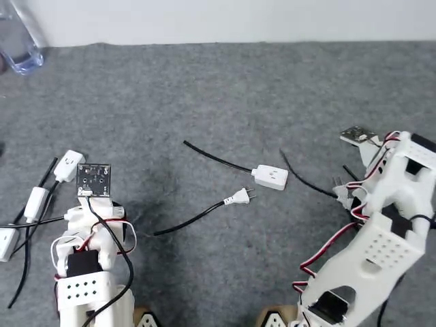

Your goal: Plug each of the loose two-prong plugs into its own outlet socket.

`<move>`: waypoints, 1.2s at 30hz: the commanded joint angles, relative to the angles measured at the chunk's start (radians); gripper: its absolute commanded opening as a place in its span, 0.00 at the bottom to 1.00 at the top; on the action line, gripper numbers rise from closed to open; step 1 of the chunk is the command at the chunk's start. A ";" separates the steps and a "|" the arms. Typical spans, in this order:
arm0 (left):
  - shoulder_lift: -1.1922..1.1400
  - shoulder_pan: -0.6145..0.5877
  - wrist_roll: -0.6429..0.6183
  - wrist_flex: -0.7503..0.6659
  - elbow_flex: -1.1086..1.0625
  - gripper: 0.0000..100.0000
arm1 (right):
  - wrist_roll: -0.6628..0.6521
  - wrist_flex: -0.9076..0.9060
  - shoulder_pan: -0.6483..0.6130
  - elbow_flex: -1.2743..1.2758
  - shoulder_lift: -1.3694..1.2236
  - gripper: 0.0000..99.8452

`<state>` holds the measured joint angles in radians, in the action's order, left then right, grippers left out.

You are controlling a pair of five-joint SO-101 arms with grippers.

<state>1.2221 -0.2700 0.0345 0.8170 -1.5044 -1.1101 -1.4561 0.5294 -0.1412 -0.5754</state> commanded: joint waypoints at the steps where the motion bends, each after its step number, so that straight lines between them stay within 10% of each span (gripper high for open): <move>1: 0.012 0.005 0.011 -0.015 0.004 0.06 | -0.003 -0.021 0.025 -0.032 0.008 0.01; 21: 0.012 0.003 0.011 -0.014 0.004 0.06 | -0.005 -0.217 0.236 -0.457 -0.004 0.01; 36: 0.012 0.003 0.011 -0.014 0.004 0.06 | 0.178 -0.338 -0.008 -0.400 0.143 0.02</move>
<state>1.2221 -0.2700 0.0345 0.8170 -1.5044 -0.9828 -1.7538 0.5708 -0.5478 -0.5263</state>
